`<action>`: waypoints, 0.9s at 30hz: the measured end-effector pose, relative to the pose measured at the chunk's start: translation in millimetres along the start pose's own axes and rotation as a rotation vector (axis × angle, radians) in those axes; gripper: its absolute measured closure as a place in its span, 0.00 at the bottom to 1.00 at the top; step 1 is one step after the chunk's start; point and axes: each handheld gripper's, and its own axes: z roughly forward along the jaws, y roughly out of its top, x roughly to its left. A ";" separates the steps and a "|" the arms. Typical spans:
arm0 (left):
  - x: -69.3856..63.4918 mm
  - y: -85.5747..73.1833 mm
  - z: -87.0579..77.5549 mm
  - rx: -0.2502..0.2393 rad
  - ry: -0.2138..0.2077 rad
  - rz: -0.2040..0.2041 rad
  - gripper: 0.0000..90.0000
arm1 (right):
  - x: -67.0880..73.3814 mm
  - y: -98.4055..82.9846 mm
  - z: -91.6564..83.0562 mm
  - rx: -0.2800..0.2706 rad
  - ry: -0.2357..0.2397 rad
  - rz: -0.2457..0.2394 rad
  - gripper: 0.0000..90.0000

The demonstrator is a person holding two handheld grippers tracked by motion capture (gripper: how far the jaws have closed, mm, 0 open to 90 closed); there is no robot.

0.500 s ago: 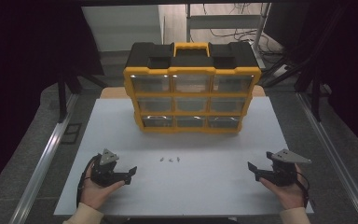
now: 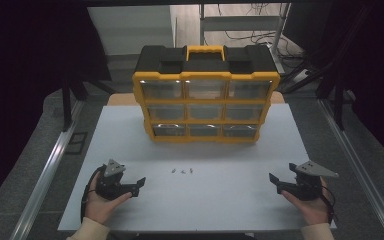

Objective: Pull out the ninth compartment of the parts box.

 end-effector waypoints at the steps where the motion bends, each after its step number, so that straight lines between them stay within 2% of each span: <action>1: -1.2 0.2 1.2 0.006 -0.002 0.007 0.12 | -0.5 0.7 0.1 -0.005 0.003 0.003 0.18; 5: -5.3 0.8 2.9 0.018 0.003 0.038 0.12 | -0.9 2.1 2.3 -0.005 0.011 0.000 0.18; 12: -0.3 0.4 2.4 0.006 0.000 0.024 0.11 | 0.9 0.5 8.5 0.015 0.010 0.001 0.19; 15: 1.5 -0.1 4.1 0.016 0.002 0.028 0.10 | 0.6 1.2 8.5 0.008 0.015 0.012 0.19; 19: 2.2 1.8 5.1 0.010 0.004 0.026 0.10 | 2.2 -0.5 6.6 -0.002 -0.007 0.024 0.21; 22: 0.5 2.2 5.6 0.007 0.010 0.043 0.10 | 4.1 1.4 4.3 -0.021 -0.027 0.036 0.21; 27: 1.6 4.1 5.9 0.004 0.013 0.044 0.10 | 10.7 4.3 4.2 -0.031 -0.012 0.028 0.20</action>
